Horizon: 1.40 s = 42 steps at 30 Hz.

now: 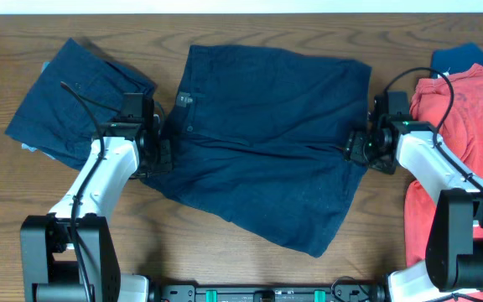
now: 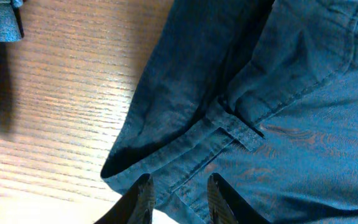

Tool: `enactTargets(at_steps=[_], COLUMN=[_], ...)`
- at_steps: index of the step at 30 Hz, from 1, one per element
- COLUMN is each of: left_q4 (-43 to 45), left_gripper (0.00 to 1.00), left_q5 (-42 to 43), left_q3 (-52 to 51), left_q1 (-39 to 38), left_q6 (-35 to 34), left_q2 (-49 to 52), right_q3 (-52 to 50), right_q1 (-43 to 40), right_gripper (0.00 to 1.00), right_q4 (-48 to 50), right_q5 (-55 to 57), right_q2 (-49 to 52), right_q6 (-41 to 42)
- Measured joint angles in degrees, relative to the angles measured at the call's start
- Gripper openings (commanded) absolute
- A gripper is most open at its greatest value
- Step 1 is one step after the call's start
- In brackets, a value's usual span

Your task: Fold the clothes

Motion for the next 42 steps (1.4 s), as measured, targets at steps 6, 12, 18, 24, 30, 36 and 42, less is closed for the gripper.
enactTargets(at_steps=[6,12,18,24,30,36,42], left_q4=[0.48,1.05,1.11,0.90,-0.50,-0.31,2.95], left_gripper=[0.31,0.31,0.36,0.40,0.45,0.49,0.49], left_q5=[0.00,0.00,0.00,0.37,8.55,16.20,18.27], left_q3=[0.00,0.00,0.00,0.00,0.00,-0.74,-5.42], left_q1=[0.00,0.00,0.00,0.00,-0.09,-2.62,-5.84], left_q6=[0.00,0.00,0.00,0.02,0.04,0.02,0.00], left_q2=[0.00,0.00,0.00,0.00,0.00,0.00,0.44], right_q3=[-2.56,-4.35,-4.70,-4.11,-2.56,-1.51,-0.70], right_q1=[-0.11,0.17,-2.25,-6.40,-6.49,-6.49,-6.49], right_gripper=[0.37,0.01,0.07,0.93,0.87,0.86,0.85], right_q4=[0.39,5.55,22.08,28.37,18.18,6.10,-6.12], right_q5=[-4.59,-3.76,4.17,1.88,-7.58,-12.26,-13.75], right_q2=[0.00,0.00,0.00,0.00,-1.86,-13.09,-23.12], right_q6=[-2.54,-1.57,0.61,0.07,-0.55,-1.18,-1.38])
